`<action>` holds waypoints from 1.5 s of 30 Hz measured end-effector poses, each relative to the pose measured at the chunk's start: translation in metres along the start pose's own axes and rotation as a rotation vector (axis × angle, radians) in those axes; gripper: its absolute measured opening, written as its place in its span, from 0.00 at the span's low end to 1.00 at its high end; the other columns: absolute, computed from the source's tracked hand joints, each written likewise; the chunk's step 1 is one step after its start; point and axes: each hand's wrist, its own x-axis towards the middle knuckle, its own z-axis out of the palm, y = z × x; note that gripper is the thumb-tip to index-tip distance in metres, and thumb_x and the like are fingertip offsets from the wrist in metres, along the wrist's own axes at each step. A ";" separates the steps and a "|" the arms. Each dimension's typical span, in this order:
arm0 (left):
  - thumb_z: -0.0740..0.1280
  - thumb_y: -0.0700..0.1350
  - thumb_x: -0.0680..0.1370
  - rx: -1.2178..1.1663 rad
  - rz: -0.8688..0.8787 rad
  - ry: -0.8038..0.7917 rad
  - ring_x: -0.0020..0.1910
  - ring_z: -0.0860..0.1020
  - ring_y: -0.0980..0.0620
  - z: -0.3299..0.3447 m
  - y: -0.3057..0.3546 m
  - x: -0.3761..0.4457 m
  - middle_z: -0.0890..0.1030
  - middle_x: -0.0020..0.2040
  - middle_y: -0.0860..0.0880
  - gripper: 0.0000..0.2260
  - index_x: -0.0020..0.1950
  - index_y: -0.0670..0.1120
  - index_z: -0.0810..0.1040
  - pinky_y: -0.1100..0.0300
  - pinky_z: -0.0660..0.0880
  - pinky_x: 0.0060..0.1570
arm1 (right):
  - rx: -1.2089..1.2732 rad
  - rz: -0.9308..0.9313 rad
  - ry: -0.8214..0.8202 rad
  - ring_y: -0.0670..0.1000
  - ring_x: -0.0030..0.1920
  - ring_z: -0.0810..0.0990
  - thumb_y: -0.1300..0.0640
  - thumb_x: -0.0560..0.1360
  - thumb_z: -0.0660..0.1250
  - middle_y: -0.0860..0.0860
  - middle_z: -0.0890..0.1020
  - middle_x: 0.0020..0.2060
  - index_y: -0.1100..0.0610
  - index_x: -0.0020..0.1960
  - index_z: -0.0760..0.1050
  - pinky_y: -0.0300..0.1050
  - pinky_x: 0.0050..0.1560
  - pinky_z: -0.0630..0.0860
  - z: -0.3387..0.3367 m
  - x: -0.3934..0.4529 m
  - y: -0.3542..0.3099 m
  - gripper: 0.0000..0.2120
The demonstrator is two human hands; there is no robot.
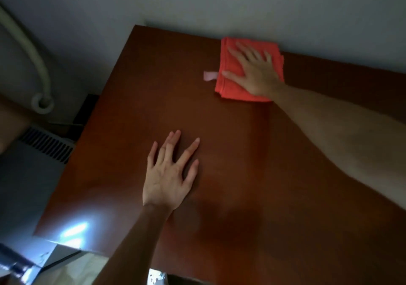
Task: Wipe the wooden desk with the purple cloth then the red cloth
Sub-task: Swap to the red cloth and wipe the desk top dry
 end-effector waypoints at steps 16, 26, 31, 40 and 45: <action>0.48 0.61 0.84 -0.018 -0.044 -0.061 0.83 0.56 0.45 -0.005 0.002 -0.003 0.60 0.83 0.42 0.25 0.82 0.63 0.60 0.44 0.49 0.81 | -0.013 0.103 0.031 0.55 0.86 0.48 0.24 0.79 0.51 0.49 0.52 0.87 0.45 0.87 0.51 0.71 0.81 0.50 0.020 -0.332 -0.020 0.42; 0.49 0.60 0.84 -0.011 -0.056 -0.045 0.82 0.59 0.42 -0.008 0.011 -0.003 0.62 0.81 0.41 0.26 0.82 0.60 0.63 0.42 0.51 0.79 | -0.101 0.173 -0.049 0.53 0.86 0.49 0.21 0.78 0.52 0.48 0.49 0.87 0.44 0.87 0.48 0.69 0.81 0.54 0.025 -0.451 -0.008 0.45; 0.52 0.59 0.83 0.000 -0.045 -0.024 0.82 0.61 0.42 -0.007 0.010 -0.002 0.64 0.81 0.40 0.25 0.81 0.59 0.65 0.42 0.53 0.79 | -0.072 0.184 0.005 0.51 0.86 0.49 0.21 0.78 0.47 0.47 0.52 0.86 0.42 0.86 0.49 0.66 0.82 0.52 0.017 -0.334 0.029 0.43; 0.54 0.58 0.83 -0.003 -0.020 -0.021 0.82 0.62 0.43 -0.006 0.007 -0.001 0.64 0.81 0.41 0.25 0.80 0.59 0.66 0.43 0.53 0.80 | 0.080 0.362 0.053 0.52 0.85 0.53 0.20 0.70 0.44 0.48 0.56 0.86 0.41 0.85 0.54 0.67 0.81 0.49 -0.016 -0.072 0.100 0.48; 0.54 0.58 0.83 0.015 -0.018 -0.031 0.81 0.62 0.43 -0.006 0.007 -0.001 0.64 0.81 0.41 0.25 0.81 0.59 0.66 0.44 0.53 0.80 | 0.058 0.338 0.044 0.53 0.86 0.51 0.20 0.70 0.42 0.48 0.54 0.86 0.42 0.86 0.52 0.69 0.81 0.47 -0.015 -0.062 0.106 0.49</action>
